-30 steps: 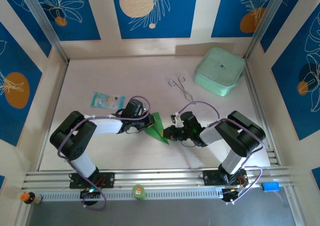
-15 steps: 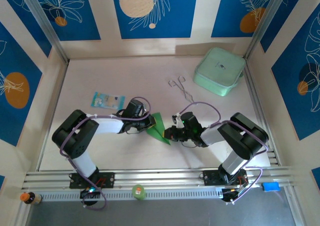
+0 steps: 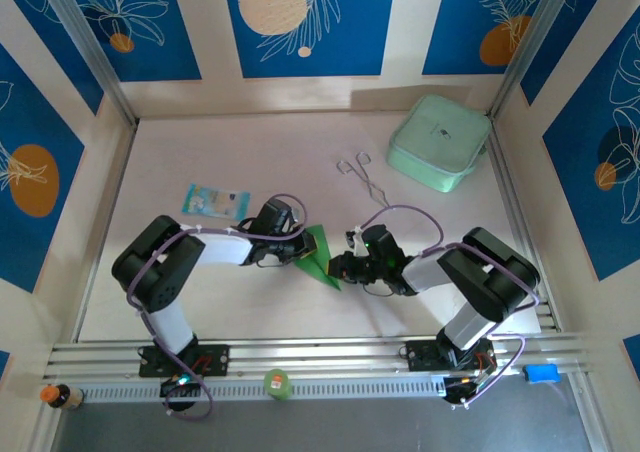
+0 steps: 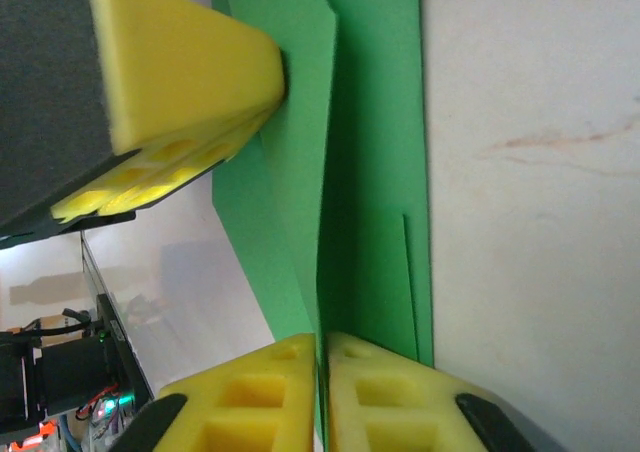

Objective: Fold a paper plane with a square sheet of paper (pick it up from the middle)
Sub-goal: Fourth fold the wing at the center of the table.

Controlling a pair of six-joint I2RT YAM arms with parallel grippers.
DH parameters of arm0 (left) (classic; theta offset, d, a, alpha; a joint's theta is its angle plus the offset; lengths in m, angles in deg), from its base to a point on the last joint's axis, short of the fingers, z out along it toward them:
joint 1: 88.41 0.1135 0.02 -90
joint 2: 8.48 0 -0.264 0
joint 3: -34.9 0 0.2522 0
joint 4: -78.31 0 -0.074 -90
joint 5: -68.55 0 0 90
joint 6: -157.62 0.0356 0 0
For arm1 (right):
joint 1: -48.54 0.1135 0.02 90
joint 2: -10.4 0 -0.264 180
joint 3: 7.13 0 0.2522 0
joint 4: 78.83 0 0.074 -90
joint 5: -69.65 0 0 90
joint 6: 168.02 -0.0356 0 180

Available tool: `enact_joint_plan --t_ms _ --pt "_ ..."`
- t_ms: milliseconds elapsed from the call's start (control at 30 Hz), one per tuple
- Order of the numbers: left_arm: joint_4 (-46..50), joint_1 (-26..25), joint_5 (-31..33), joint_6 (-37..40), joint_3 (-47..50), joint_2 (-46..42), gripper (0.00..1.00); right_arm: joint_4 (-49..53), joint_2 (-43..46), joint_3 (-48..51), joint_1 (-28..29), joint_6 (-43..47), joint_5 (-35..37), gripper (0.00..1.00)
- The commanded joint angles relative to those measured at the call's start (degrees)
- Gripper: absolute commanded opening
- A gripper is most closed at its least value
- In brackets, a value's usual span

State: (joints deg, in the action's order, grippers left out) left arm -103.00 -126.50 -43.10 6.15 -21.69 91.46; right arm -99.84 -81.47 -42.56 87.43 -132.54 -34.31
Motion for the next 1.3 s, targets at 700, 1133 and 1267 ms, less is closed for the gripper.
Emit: enact_joint_plan --t_ms 700,1133,1267 --pt "-2.25 -0.92 -2.08 1.72 -2.02 1.69 0.13 3.16 -0.80 1.26 -0.37 -2.15 0.11 0.02" --pt "-3.70 -1.03 -0.06 2.21 1.08 -1.88 0.14 -2.52 -2.69 1.60 -4.12 -4.62 -8.14 0.02" --pt "-3.56 -1.24 1.05 2.14 2.17 -3.34 0.15 -5.28 -4.58 1.70 -4.53 -6.06 -9.67 0.02"
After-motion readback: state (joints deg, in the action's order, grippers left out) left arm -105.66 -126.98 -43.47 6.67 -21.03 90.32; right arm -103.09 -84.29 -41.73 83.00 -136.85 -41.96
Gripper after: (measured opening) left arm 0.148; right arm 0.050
